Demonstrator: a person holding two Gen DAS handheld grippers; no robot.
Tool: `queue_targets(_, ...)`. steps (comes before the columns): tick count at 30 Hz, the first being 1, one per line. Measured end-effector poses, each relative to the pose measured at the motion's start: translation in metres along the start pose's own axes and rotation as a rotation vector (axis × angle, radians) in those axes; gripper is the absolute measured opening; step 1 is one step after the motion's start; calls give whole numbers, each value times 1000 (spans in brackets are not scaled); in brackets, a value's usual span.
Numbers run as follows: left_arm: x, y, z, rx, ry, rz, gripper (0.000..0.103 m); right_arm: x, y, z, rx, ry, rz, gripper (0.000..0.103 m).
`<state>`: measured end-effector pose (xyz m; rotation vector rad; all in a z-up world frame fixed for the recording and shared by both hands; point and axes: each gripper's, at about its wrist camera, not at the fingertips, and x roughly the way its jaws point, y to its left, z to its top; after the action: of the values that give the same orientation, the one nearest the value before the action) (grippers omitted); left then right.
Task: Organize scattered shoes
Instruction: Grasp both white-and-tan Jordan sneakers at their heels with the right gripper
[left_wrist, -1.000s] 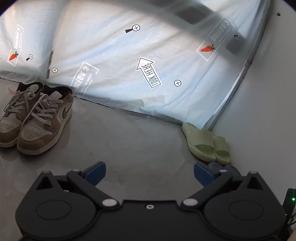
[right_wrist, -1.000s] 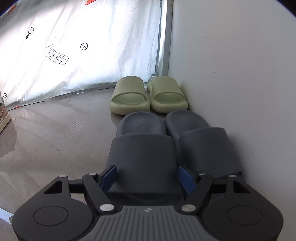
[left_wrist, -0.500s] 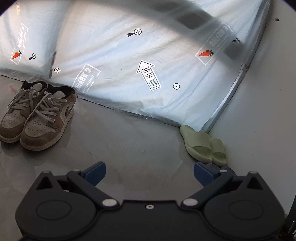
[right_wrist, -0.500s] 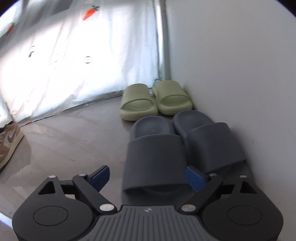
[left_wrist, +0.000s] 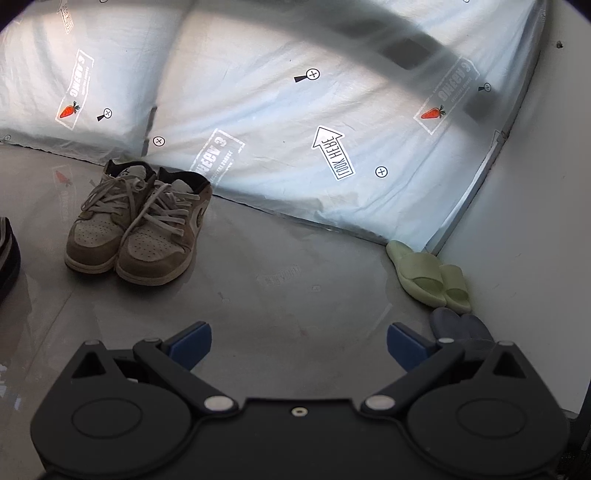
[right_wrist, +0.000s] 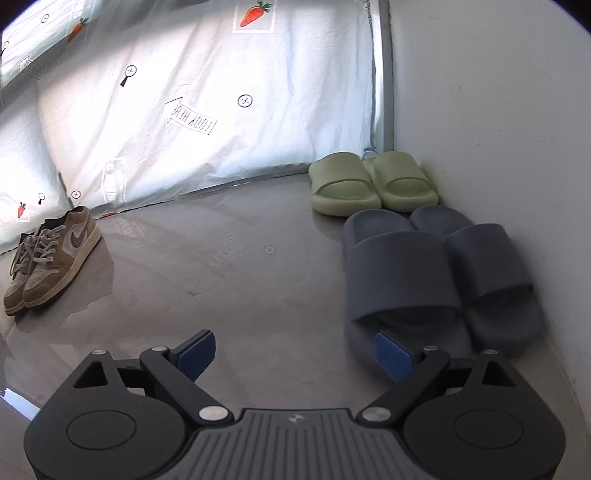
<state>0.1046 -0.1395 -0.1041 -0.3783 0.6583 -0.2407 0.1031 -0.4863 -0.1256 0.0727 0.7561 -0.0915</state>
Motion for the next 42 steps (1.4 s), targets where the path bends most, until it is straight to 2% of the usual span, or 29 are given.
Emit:
queue_targets(7,-25,61,20,85,-18,-23,102,1,59,-5,6,-19,27,94)
queue_targets(12,-30,112,38,74,-29,-30,102,4,127,-2,25,-25,34,94)
queue_targets(15,-33,137,44,79,-30,-27,102,-1,158,-5,-6,-63,66,94)
queue_targets(19,-38,190,62,48,-40,13,102,2,210,-5,-30,-72,99,100)
queue_targets(24,-37,241,84,16,-50,50,102,22,274,5,-46,-56,96,101)
queue_targets(31,-13,293,117,3,-52,47,102,55,356,30,-126,-43,122,102)
queue_targets(34,2,309,130,-20,-54,38,102,83,385,50,-160,-32,155,102)
queue_targets(39,37,327,149,-43,-18,33,102,126,421,85,-173,-28,156,102)
queue_targets(42,61,333,156,-26,34,72,102,157,444,110,-183,-26,123,102)
